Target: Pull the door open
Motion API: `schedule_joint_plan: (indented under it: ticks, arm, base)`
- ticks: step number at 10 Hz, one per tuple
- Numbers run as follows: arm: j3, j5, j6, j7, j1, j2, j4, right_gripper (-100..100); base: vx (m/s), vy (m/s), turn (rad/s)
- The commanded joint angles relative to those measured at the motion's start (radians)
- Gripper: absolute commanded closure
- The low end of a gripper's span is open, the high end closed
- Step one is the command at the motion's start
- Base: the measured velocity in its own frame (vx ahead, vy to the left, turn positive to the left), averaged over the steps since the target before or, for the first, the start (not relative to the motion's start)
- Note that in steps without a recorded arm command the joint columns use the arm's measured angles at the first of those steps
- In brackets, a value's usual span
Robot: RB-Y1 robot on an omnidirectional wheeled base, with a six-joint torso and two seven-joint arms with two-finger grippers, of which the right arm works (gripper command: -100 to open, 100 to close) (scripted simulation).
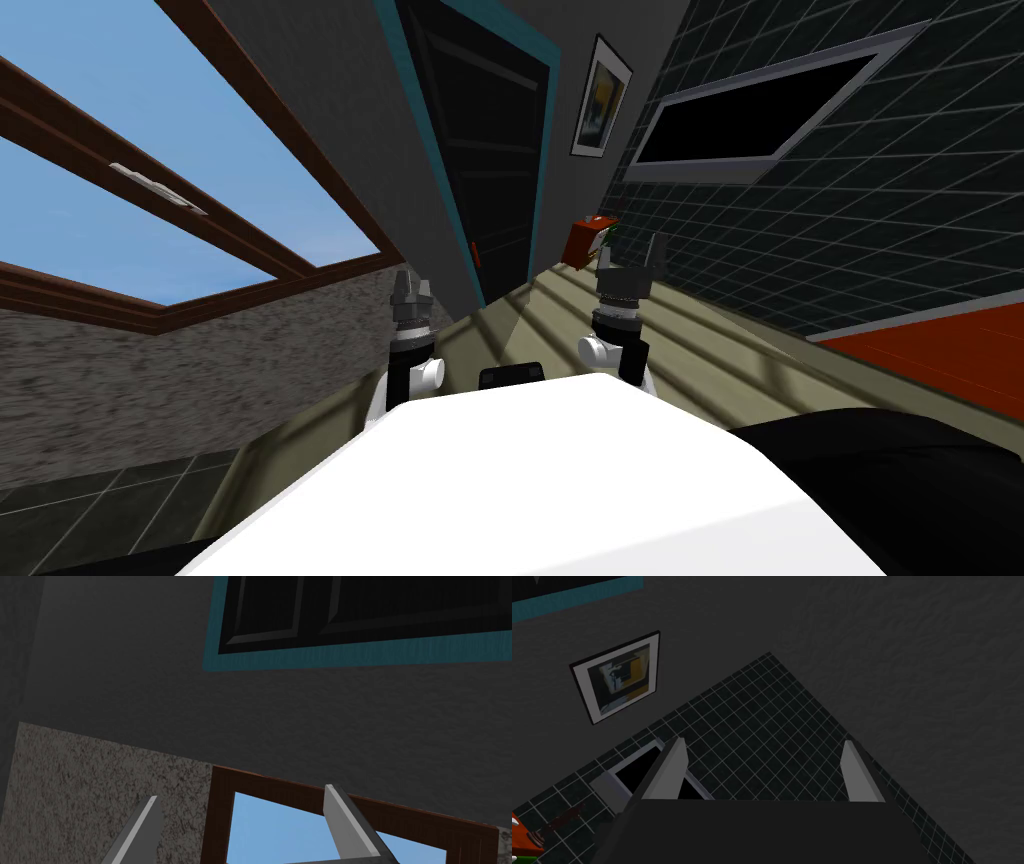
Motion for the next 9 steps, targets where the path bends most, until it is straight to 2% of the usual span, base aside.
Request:
schedule_joint_plan:
  ticks: [1, 6, 7, 9]
  arm:
    - [0.009, -0.017, -0.008, -0.024, -0.006, -0.012, 0.029, -100]
    - [0.037, -0.071, -0.033, -0.102, -0.025, -0.045, 0.124, -100]
    - [0.048, -0.092, -0.043, -0.132, -0.033, -0.057, 0.160, -100]
    - [0.061, -0.115, -0.054, -0.166, -0.041, -0.070, 0.201, -100]
  base:
    - [0.071, 0.014, 0.115]
    - [0.099, 0.017, 0.124]
    - [0.104, 0.013, 0.197]
    - [0.099, 0.006, 0.129]
